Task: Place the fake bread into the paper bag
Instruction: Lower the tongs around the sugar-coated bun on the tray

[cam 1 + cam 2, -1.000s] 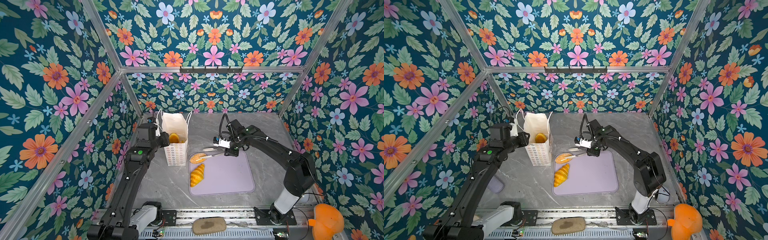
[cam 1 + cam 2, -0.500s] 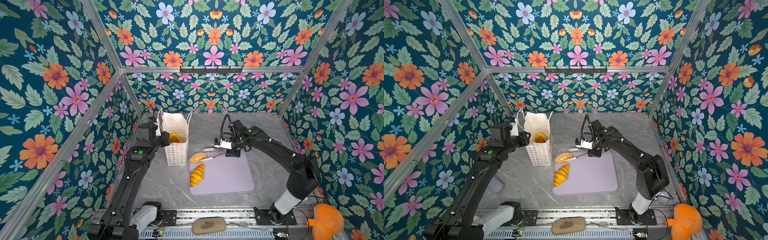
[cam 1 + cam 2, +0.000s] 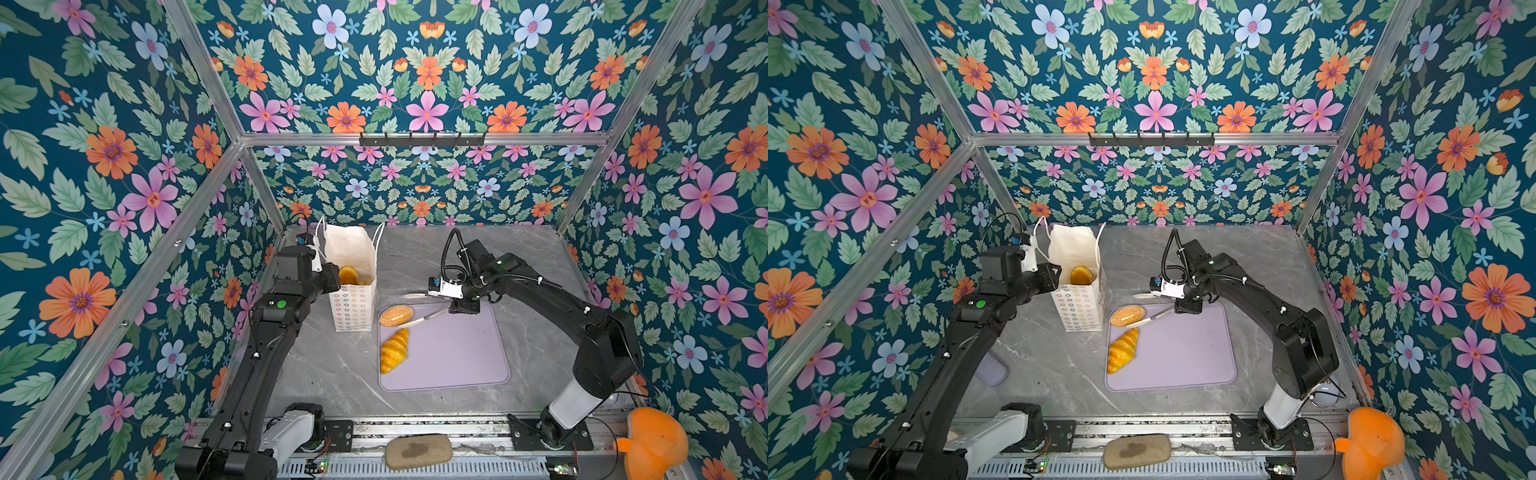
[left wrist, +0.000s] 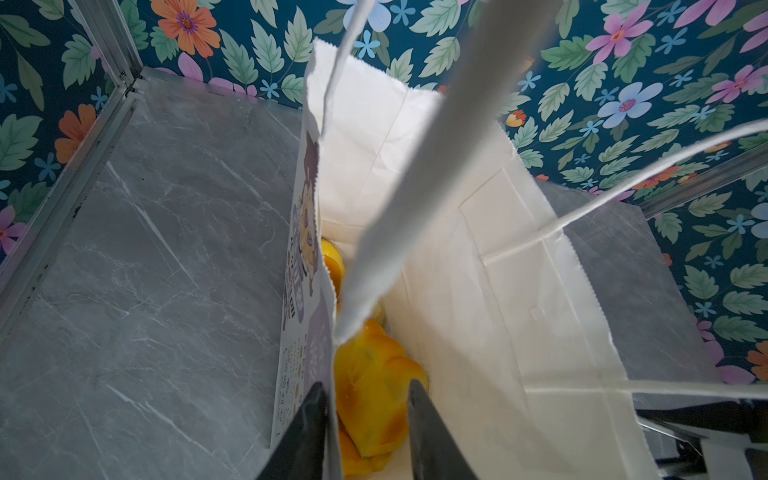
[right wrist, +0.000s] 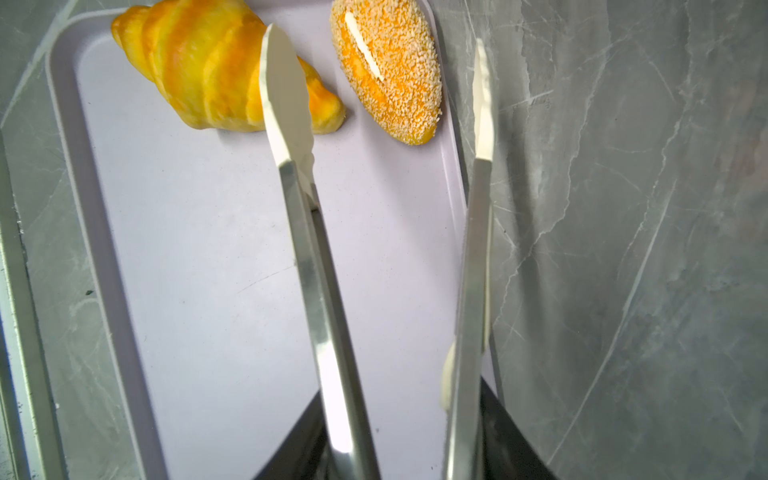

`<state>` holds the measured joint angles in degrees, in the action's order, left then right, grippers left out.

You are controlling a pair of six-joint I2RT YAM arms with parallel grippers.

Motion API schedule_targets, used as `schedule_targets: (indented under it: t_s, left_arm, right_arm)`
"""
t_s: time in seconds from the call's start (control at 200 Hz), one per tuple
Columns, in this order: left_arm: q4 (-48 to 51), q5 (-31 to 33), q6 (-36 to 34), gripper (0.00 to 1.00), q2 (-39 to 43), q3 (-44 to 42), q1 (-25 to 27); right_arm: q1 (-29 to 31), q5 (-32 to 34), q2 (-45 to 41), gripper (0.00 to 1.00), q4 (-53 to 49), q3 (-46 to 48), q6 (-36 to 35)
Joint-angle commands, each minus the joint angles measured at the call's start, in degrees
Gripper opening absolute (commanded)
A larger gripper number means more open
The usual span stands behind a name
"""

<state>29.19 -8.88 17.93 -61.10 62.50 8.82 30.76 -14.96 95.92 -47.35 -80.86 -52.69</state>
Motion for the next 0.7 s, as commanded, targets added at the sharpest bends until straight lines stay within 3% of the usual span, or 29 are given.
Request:
schedule_targets:
  t_s: [0.0,0.695]
  left_arm:
    - [-0.45,0.01,0.22,0.34,0.46,0.09,-0.03]
    - [-0.8,-0.24,0.8,0.34,0.35,-0.6,-0.1]
  right_arm:
    - [0.08,-1.01,-0.08,0.45,0.22,-0.47,-1.91]
    - [0.87,-3.23,4.26,0.42,-2.54,-2.82,-4.03]
